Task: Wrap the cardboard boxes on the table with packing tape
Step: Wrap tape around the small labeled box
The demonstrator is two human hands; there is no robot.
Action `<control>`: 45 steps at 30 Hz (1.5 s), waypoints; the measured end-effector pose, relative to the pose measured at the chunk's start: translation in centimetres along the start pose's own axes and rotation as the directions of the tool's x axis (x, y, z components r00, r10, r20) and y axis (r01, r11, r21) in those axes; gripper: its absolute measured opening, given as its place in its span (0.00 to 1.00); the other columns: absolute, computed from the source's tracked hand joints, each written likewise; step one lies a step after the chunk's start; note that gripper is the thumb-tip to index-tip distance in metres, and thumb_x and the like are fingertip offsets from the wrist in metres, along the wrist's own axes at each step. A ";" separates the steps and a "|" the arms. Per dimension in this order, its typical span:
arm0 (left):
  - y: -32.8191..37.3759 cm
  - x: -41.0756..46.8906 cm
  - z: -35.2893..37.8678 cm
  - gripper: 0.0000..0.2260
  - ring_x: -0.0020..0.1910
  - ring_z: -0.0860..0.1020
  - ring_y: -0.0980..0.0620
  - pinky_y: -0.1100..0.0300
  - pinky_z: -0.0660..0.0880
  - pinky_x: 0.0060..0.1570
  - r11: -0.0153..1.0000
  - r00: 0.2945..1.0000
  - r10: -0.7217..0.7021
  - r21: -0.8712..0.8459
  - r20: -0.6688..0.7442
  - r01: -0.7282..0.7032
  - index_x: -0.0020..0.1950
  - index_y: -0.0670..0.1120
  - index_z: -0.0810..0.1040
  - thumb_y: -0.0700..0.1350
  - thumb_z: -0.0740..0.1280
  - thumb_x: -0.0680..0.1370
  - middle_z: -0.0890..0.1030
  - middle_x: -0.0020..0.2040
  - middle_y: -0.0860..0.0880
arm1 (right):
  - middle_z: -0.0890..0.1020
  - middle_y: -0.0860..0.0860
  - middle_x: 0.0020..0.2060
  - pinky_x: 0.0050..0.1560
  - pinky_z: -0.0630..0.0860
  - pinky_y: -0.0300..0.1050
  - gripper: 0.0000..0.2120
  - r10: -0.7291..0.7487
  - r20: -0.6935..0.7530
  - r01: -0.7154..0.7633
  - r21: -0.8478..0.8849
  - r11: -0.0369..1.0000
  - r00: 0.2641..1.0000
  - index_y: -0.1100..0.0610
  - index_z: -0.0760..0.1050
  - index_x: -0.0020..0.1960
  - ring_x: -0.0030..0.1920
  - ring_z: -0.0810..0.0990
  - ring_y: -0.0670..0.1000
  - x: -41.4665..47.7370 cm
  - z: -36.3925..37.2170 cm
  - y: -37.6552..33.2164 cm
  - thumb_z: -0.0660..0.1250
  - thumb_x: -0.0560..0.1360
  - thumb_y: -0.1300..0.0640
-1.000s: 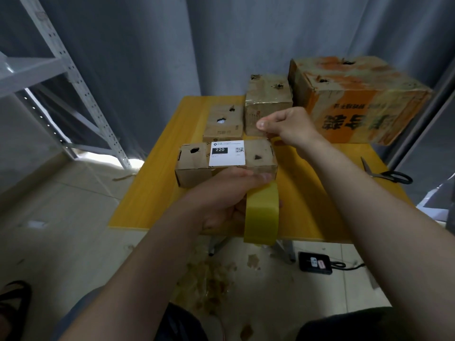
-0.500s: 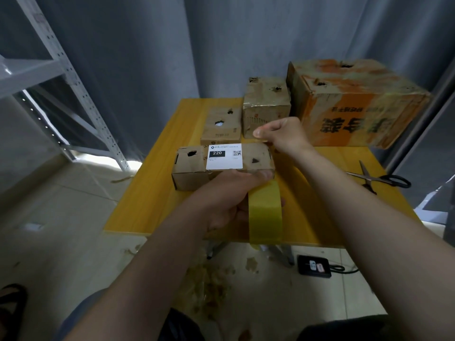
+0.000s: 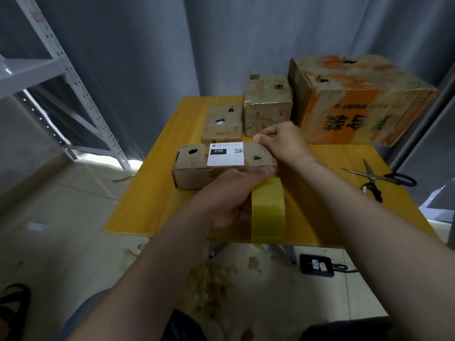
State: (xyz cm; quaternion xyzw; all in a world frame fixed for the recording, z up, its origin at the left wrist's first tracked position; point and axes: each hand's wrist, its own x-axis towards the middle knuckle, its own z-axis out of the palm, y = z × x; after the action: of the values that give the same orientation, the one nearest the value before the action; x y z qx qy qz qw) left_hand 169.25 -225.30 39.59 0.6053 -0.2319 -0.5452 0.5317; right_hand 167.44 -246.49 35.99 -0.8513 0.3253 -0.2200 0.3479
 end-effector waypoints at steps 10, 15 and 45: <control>-0.1 -0.2 -0.2 0.13 0.48 0.88 0.43 0.49 0.86 0.45 1.000 1.000 0.001 0.017 0.028 -0.002 0.65 0.46 0.77 0.52 0.65 0.85 0.88 0.52 0.40 | 0.86 0.43 0.47 0.54 0.78 0.40 0.11 -0.112 0.132 0.103 0.075 0.992 0.985 0.52 0.86 0.56 0.49 0.83 0.41 -1.1 -1.3 -0.6 0.78 0.75 0.52; -0.3 -0.3 -0.9 0.12 0.49 0.88 0.43 0.43 0.83 0.55 0.998 0.999 -0.001 0.057 0.033 -0.001 0.64 0.47 0.78 0.52 0.65 0.85 0.88 0.52 0.41 | 0.84 0.40 0.44 0.55 0.78 0.40 0.07 -0.074 0.152 0.048 0.170 0.984 0.986 0.54 0.87 0.55 0.48 0.81 0.37 -1.9 -0.9 0.2 0.74 0.79 0.54; -6.4 -6.3 2.3 0.13 0.44 0.88 0.46 0.50 0.85 0.45 0.984 0.989 -0.138 0.104 -0.060 0.144 0.62 0.43 0.80 0.51 0.67 0.84 0.88 0.50 0.41 | 0.63 0.59 0.77 0.73 0.66 0.64 0.30 0.174 0.349 0.015 -0.476 0.879 0.921 0.56 0.60 0.80 0.74 0.65 0.68 -10.3 -0.3 -3.7 0.49 0.86 0.37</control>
State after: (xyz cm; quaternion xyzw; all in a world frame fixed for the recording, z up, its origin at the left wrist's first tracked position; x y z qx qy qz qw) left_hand 163.33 -218.72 36.79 0.6622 -0.2035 -0.5520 0.4641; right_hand 161.62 -237.30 37.41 -0.9219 0.3301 0.0501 0.1966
